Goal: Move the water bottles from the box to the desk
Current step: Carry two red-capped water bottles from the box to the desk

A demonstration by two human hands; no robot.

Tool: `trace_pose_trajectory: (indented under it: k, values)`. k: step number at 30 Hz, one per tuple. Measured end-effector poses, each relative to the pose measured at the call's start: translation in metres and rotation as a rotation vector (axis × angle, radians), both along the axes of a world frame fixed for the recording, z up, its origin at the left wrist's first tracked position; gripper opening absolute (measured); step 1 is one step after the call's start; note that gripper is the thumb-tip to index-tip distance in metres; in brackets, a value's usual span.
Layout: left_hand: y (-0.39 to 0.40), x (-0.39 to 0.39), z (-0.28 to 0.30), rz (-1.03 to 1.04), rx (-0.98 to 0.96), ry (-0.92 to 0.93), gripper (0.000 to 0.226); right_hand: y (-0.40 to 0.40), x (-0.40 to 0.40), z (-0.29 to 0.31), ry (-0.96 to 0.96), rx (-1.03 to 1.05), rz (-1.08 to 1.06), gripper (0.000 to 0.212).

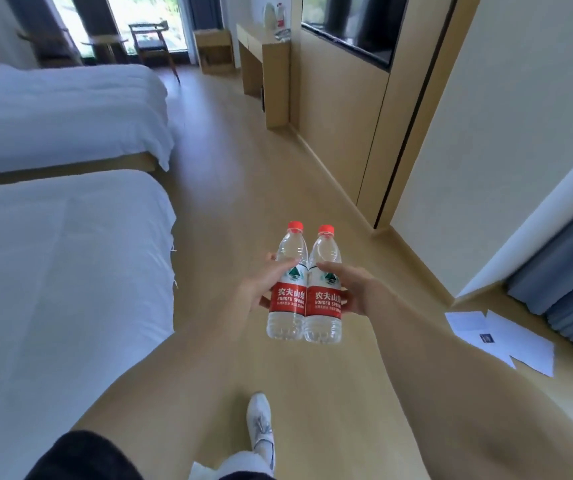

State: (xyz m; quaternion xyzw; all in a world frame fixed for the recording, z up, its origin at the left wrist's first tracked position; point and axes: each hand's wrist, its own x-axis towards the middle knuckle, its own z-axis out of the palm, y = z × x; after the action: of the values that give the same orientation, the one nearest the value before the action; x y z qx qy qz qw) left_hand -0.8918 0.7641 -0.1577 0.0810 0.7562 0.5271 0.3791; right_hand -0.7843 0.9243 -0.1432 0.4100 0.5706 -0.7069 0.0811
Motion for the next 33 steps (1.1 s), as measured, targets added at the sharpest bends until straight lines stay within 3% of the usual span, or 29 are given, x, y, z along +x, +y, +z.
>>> trace_pose_trajectory:
  k: [7, 15, 33]
  values:
    - [0.007, -0.124, -0.013, 0.116, 0.025, 0.031, 0.045, 0.018, -0.138, -0.002, 0.005, -0.038, 0.12, 0.04]
    - [0.026, -0.272, 0.01, 0.155, 0.041, 0.062, 0.047, 0.043, -0.295, 0.013, 0.021, -0.067, 0.154, 0.044]
    - [0.102, -0.509, -0.005, 0.316, -0.024, 0.052, 0.042, 0.127, -0.562, -0.014, 0.026, -0.078, 0.331, 0.042]
